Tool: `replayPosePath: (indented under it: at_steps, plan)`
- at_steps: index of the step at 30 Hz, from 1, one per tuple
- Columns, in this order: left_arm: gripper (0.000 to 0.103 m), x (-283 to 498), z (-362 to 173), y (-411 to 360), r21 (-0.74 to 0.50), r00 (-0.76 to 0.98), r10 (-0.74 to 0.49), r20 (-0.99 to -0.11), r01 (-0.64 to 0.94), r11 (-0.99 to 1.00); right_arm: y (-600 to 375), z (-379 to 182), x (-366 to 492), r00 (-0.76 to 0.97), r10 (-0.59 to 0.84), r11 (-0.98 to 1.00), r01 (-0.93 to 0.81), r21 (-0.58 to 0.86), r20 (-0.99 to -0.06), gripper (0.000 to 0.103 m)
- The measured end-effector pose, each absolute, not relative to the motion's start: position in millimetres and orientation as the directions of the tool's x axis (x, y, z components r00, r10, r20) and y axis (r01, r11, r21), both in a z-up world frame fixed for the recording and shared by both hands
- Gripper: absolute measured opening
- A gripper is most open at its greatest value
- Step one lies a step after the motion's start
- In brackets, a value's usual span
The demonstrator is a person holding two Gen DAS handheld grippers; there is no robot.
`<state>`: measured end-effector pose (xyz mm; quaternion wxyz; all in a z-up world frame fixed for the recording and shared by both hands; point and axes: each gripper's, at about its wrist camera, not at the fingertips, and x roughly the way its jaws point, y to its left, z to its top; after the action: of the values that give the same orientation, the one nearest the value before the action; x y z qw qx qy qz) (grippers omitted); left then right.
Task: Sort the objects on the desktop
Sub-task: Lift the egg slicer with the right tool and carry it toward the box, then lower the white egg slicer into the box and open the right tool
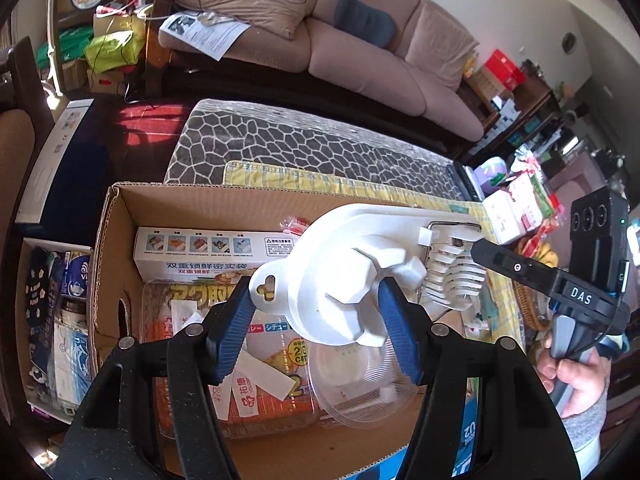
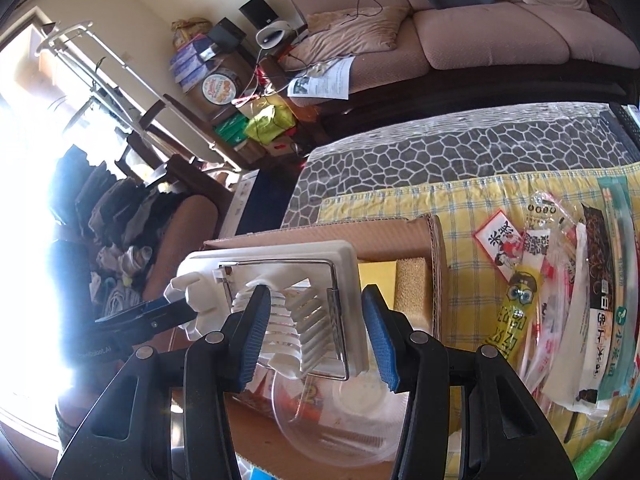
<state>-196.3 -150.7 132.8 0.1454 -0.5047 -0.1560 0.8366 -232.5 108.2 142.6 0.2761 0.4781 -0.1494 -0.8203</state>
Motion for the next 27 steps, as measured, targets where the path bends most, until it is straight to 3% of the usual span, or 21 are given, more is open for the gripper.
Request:
replayPosePath:
  at_steps: [15,27]
  plan:
    - [0.061,-253,95,-176,-0.357,-0.459,0.348,-0.818,-0.072,-0.931,66,106,-288,-0.379,-0.555,-0.828,0.336,0.449,-0.741,0.05]
    - [0.062,-247,83,-225,-0.299,-0.457,0.285,-0.843,-0.043,-0.953,-7,97,-286,-0.331,-0.543,-0.805,0.466,0.366,-0.772,0.055]
